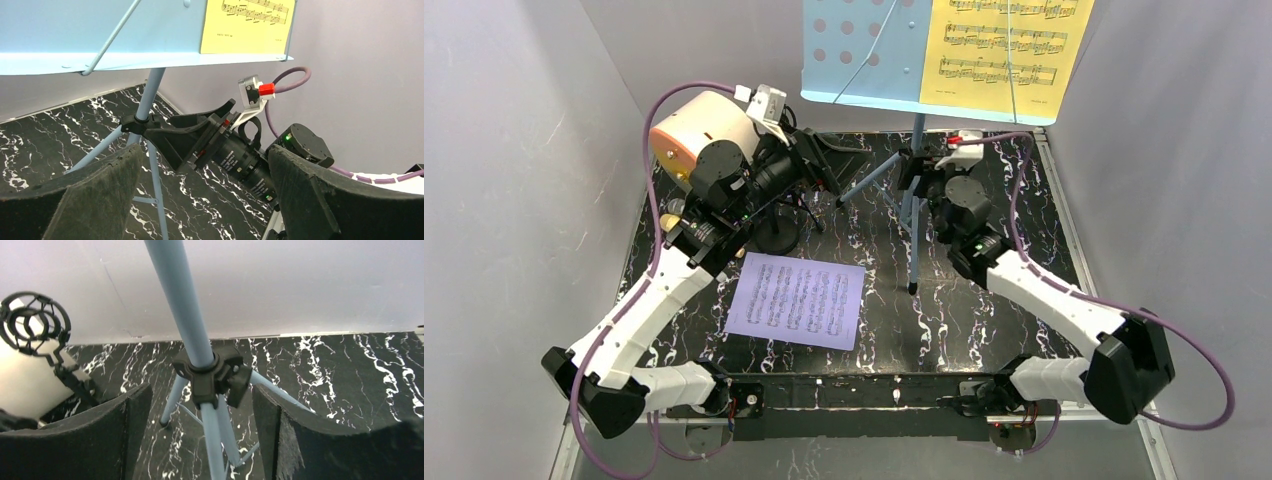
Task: Pack up the instrument practice props
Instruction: Adjust the music stand at the center of the board.
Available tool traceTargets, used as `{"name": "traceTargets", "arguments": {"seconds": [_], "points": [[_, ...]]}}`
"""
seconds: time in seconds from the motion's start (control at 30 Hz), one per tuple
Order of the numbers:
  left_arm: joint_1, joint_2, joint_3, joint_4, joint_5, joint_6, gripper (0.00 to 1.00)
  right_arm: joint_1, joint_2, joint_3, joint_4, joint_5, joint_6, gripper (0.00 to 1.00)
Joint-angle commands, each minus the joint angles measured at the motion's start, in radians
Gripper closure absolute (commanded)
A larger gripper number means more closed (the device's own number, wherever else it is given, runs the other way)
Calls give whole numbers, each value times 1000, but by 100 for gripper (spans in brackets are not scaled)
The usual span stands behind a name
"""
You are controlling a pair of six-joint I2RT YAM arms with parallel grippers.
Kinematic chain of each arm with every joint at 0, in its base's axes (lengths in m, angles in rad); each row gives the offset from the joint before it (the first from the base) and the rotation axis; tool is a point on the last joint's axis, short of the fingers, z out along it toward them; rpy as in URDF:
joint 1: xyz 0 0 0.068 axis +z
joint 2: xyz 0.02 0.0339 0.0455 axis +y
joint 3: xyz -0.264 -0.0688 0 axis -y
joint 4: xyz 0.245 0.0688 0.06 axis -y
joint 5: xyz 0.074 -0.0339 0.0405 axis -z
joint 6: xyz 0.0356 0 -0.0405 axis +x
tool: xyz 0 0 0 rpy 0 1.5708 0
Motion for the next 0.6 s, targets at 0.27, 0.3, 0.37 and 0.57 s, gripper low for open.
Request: {"name": "traceTargets", "arguments": {"seconds": [0.27,0.3,0.37,0.57], "points": [[-13,-84,-126,7,-65,49,6,-84,-99,-235,-223,-360,255,17],[-14,-90,-137,4,-68,50,5,-84,-99,-247,-241,-371,281,17],[-13,-97,-148,-1,-69,50,5,-82,-96,-267,-273,-392,334,17],[-13,-93,-156,-1,-73,51,5,-12,-42,-287,-343,-355,454,16]]}}
